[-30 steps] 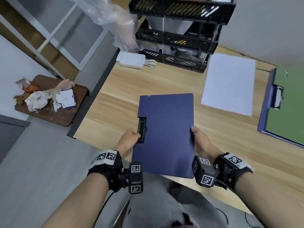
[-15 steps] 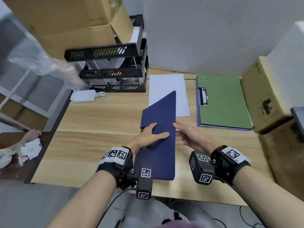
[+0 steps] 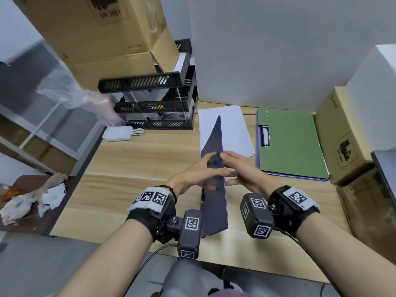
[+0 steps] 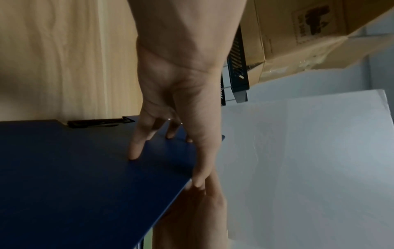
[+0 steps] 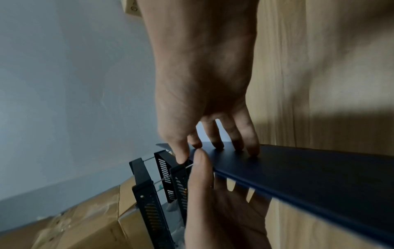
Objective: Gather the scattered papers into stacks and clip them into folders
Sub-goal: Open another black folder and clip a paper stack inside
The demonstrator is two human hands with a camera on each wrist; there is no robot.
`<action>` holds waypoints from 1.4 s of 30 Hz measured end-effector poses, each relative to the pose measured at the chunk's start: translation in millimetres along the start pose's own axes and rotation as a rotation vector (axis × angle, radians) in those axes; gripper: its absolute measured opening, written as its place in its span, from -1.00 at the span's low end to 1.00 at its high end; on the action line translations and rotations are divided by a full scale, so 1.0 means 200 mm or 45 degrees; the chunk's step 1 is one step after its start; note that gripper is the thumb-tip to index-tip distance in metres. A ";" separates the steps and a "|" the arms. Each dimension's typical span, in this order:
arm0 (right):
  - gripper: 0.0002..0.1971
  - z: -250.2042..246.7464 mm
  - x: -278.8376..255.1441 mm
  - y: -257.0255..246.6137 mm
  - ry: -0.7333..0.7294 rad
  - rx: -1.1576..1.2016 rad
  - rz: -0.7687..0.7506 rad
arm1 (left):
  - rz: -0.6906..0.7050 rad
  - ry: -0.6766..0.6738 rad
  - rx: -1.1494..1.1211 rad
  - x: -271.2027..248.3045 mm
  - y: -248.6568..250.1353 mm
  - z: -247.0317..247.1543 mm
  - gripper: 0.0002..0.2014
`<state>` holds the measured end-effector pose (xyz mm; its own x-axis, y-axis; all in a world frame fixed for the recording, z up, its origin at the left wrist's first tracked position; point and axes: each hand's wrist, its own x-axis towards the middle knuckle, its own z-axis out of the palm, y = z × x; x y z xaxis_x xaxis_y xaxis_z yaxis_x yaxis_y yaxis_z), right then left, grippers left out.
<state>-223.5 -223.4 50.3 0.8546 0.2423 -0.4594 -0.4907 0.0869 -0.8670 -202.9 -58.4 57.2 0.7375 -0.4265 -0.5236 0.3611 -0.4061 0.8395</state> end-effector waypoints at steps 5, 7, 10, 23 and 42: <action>-0.50 0.00 0.02 0.02 -0.013 -0.088 -0.005 | 0.010 -0.068 -0.073 -0.07 -0.07 -0.09 -0.09; -0.49 -0.01 0.02 0.02 -0.022 -0.077 0.002 | -0.003 -0.078 -0.127 -0.08 -0.09 -0.13 -0.14; -0.62 -0.05 -0.01 0.03 -0.024 -0.061 0.010 | 0.003 -0.042 -0.119 -0.11 -0.09 -0.18 -0.34; -0.79 -0.19 -0.07 0.23 0.599 0.145 0.197 | -0.233 0.183 -0.241 -0.22 -0.26 -0.57 -0.12; -0.45 0.00 -0.11 0.61 0.880 -0.146 0.356 | -0.247 0.847 0.510 -0.12 -0.85 -0.95 -0.22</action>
<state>-302.1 -218.4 -46.2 0.6311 -0.4245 -0.6493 -0.7167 0.0012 -0.6974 -174.7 174.3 -45.1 0.9138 0.2018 -0.3526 0.3788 -0.7370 0.5598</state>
